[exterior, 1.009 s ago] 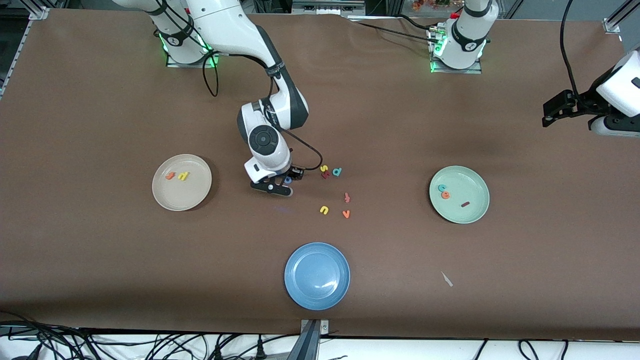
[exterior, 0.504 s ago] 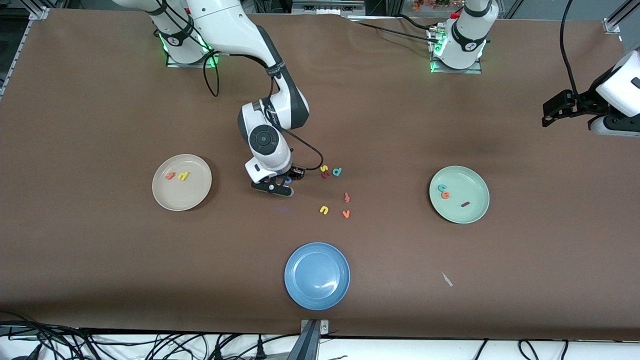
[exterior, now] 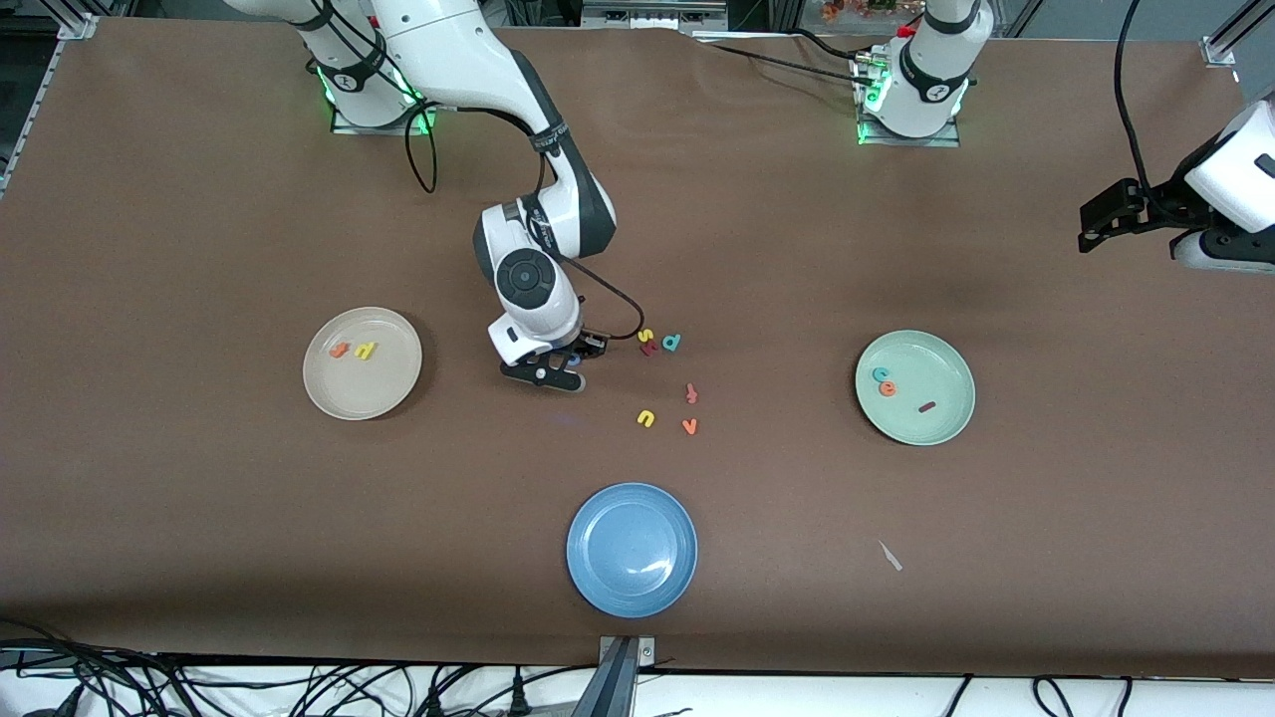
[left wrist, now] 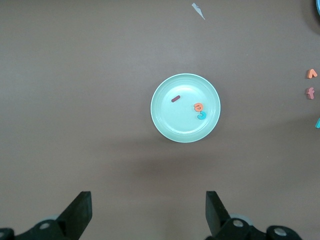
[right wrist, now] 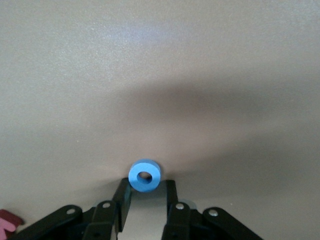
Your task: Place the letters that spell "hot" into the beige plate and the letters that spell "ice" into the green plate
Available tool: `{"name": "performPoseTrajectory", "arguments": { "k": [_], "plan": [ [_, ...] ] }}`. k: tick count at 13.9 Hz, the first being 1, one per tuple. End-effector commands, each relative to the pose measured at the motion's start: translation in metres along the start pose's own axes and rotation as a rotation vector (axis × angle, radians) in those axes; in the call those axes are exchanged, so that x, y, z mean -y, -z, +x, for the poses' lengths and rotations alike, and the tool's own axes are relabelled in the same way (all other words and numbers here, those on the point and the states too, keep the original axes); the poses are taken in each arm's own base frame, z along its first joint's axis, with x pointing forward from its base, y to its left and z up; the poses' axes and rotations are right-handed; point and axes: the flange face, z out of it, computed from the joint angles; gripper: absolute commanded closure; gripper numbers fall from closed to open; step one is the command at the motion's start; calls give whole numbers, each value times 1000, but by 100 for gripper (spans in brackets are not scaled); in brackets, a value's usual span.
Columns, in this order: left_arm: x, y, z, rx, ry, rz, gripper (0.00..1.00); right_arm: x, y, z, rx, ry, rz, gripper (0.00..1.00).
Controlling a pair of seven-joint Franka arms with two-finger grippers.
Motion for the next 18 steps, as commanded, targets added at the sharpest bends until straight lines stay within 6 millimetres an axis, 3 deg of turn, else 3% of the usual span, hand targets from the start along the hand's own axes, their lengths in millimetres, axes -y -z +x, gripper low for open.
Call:
{"name": "performPoseTrajectory", "arguments": {
  "k": [1,18],
  "plan": [
    [1,7,1,5,-17,9,0,7,-8,2,5,2,16,68],
    [2,7,1,5,-15,9,0,9,-5,3,1,7,20,74]
  ]
}}
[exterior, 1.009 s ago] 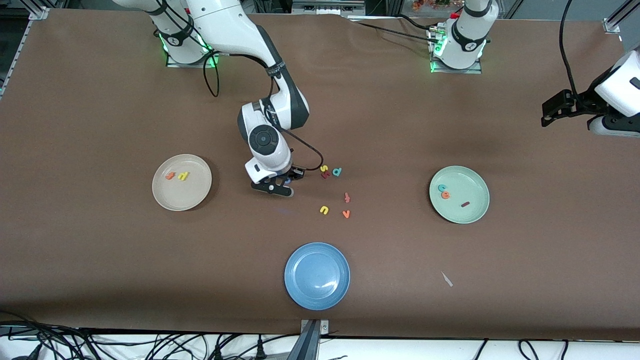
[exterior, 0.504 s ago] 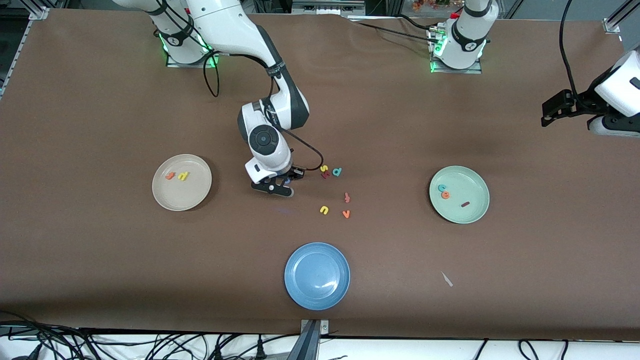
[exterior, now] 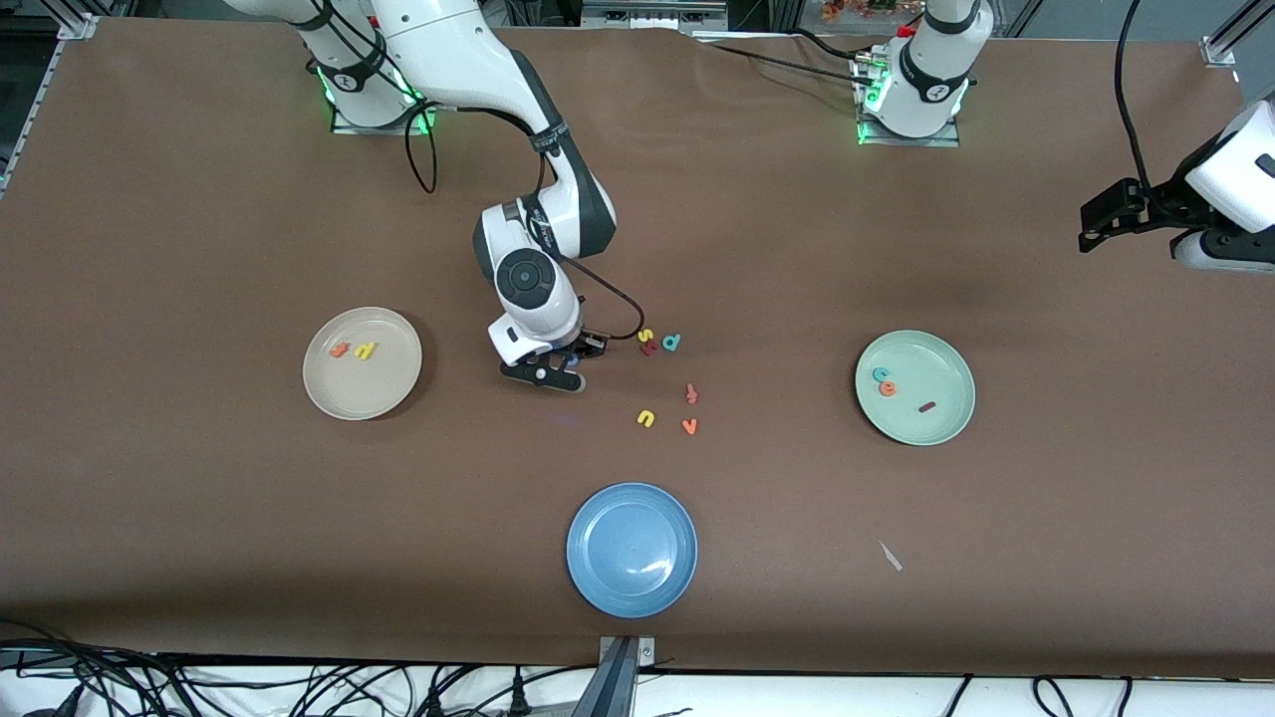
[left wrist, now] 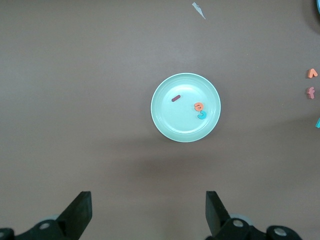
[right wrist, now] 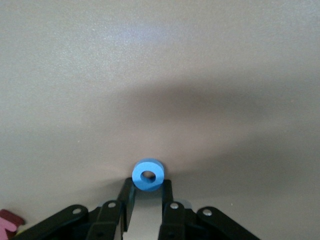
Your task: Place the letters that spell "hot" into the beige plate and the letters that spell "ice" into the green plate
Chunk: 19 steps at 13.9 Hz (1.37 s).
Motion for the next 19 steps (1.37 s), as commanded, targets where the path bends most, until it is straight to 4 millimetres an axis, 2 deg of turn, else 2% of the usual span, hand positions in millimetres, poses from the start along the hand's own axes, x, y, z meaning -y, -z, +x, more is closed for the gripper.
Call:
{"name": "performPoseTrajectory", "arguments": {
  "k": [1,7,19],
  "plan": [
    [2,7,1,3,-16,9,0,8,-6,3,1,7,19,75],
    [1,7,1,3,-18,9,0,8,-6,2,2,8,18,79],
    [1,6,1,5,-16,8,0,11,0,1,4,11,25,79]
  ]
}}
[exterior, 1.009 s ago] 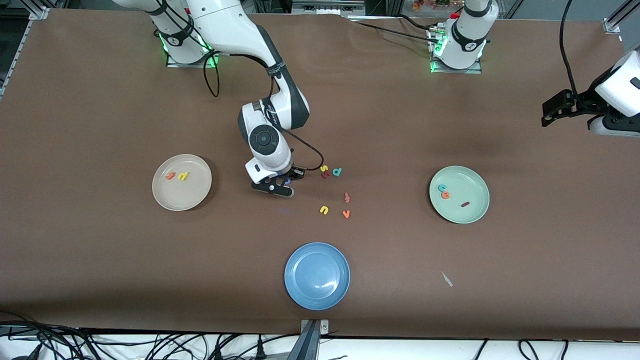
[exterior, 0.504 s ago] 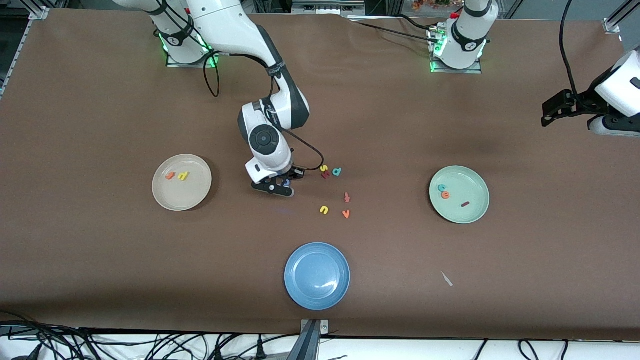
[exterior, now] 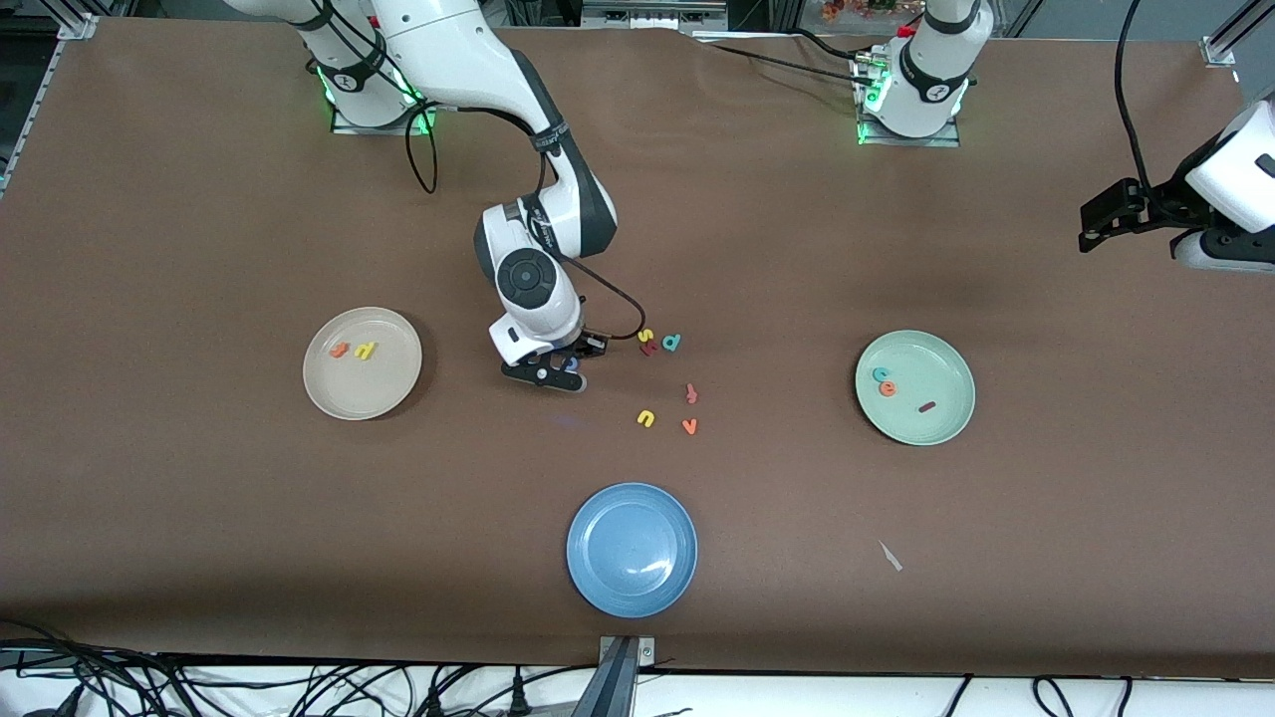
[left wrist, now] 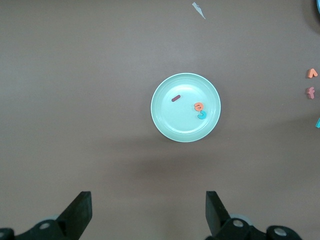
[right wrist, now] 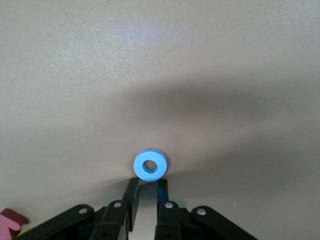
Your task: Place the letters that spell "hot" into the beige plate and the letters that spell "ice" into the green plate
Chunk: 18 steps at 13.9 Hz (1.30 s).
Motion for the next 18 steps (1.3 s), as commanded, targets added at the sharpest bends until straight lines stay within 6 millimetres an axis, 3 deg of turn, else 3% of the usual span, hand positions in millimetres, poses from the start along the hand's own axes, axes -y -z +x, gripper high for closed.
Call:
{"name": "performPoseTrajectory", "arguments": {
  "k": [1,5,8,12,15,18],
  "plan": [
    [1,6,1,5,-16,8,0,9,-1,1,8,13,19,78],
    [1,6,1,5,-16,8,0,10,1,0,9,19,19,78],
    [1,6,1,5,-16,8,0,15,18,2,50,24,14,73],
    [0,6,1,5,-18,8,0,14,21,5,47,33,14,70],
    [0,7,1,3,-18,8,0,0,22,20,47,70,16,49],
    [-1,7,1,3,-18,8,0,8,36,23,63,130,12,27]
  ]
}}
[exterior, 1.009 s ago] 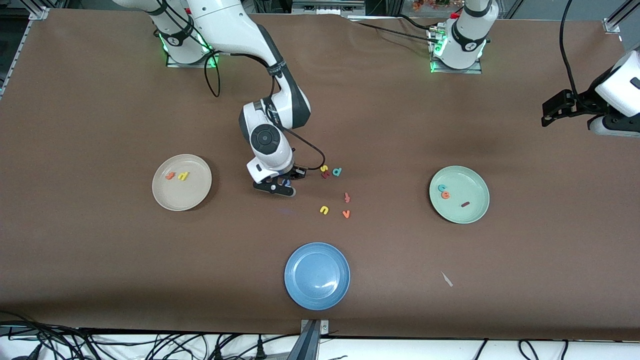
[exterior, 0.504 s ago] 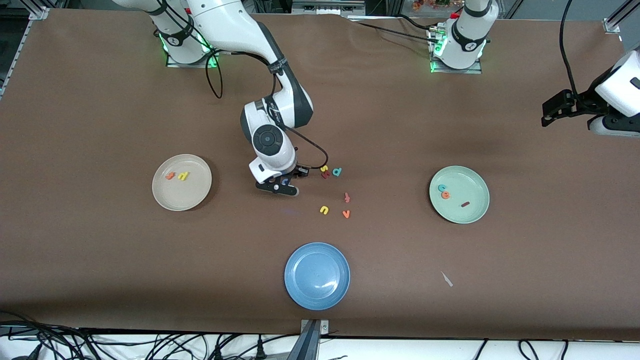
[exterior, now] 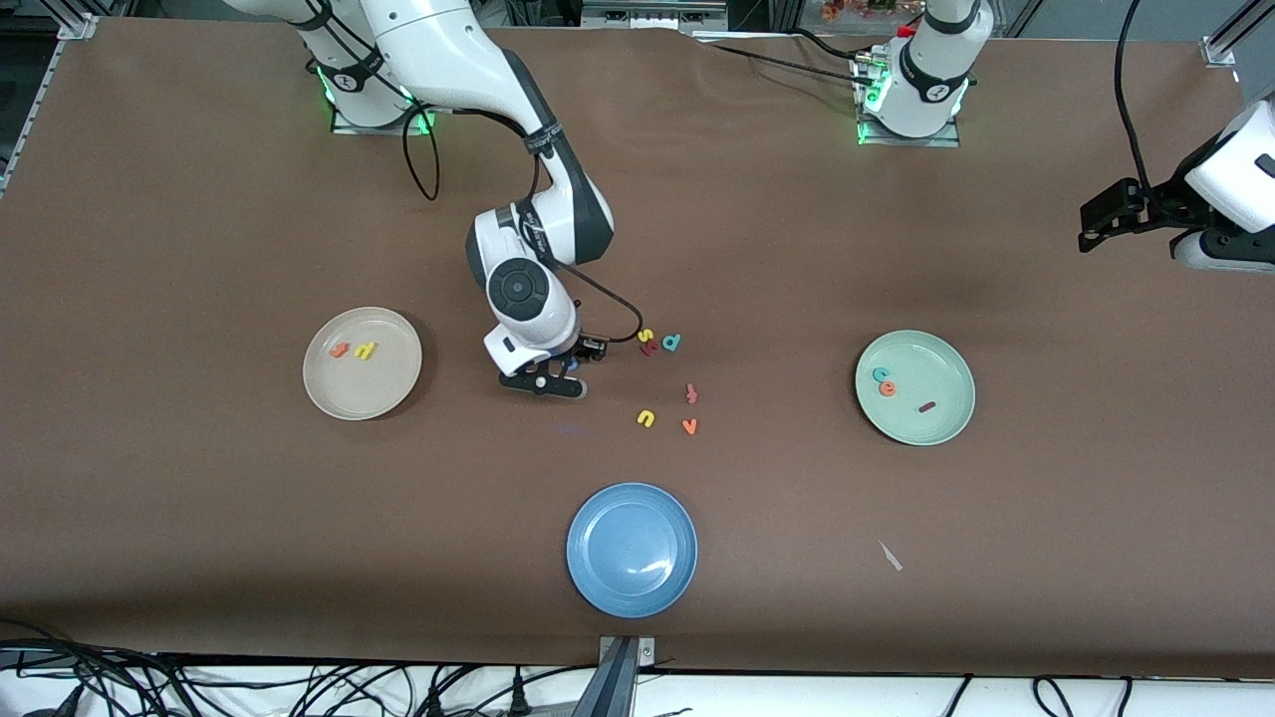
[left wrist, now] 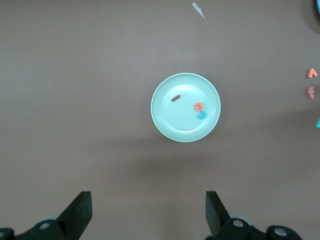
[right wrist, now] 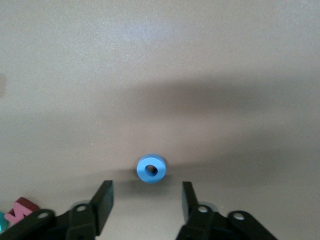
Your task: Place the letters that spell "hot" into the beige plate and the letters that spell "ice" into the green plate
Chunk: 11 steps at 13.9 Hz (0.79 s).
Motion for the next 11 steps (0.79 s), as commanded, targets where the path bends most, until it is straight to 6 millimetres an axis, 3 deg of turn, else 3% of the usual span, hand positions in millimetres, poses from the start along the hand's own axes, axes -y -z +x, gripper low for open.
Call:
{"name": "performPoseTrajectory", "arguments": {
  "k": [1,11],
  "plan": [
    [-1,7,1,3,-17,8,0,12,16,2,22,57,13,25],
    [1,6,1,5,-16,6,0,1,10,10,21,145,5,25]
  ]
}}
